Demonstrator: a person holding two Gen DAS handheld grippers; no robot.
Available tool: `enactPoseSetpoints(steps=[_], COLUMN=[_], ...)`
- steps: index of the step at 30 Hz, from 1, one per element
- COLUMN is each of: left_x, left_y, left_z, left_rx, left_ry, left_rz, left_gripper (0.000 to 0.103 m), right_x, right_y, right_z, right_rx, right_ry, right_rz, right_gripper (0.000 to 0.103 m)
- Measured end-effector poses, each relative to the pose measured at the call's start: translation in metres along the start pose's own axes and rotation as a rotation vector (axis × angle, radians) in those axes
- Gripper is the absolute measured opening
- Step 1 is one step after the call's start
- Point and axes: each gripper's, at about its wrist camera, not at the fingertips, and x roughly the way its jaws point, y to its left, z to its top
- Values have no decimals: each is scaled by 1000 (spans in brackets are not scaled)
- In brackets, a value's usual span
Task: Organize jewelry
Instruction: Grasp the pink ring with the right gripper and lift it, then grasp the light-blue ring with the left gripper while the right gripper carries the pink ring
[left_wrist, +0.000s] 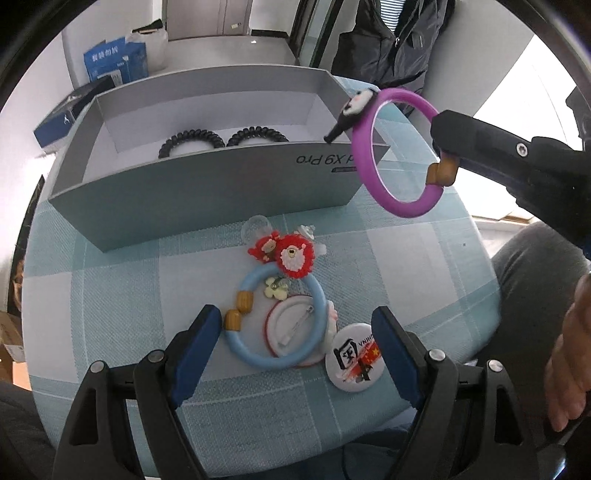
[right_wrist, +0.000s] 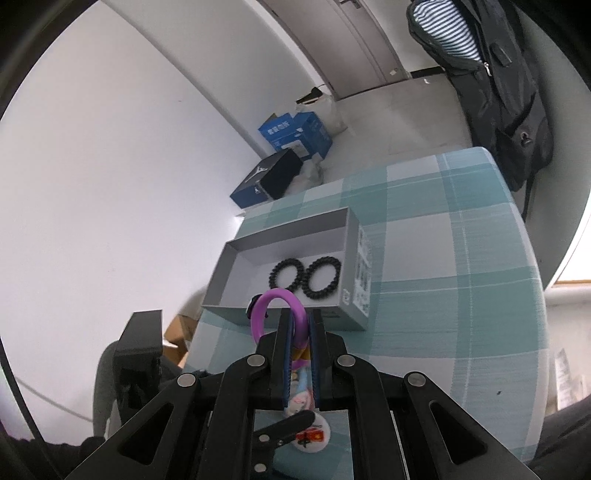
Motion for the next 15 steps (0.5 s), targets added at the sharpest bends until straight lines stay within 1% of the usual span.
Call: enactPoseSetpoints(steps=[3,5,7,9,10,15], left_x=[0,-1,-4,-4,-4,-2], left_y=[-1,3,9,14,12,8], left_z=[2,3,4,8,8,7], left_rx=[-10,-42,-66,-50,-33,-6], left_ry=[1,4,3,0,-3,-15], left_rz=[3,-23,-38,-7,20,38], left_gripper=[80,80,76,60,57,57], right_x=[0,0,-2,-2,-2,-1], right_y=[-1,-2,-2,-3,-3,-5], right_z=[-1,0,0,-1,0,0], right_rx=[-3,0,2,6,10,24], right_ry=[-1,-1,-5,-7,-7,-6], right_rz=[-15,-10,-12,-16,-18,-15], right_gripper=[8,8,8,8,8,8])
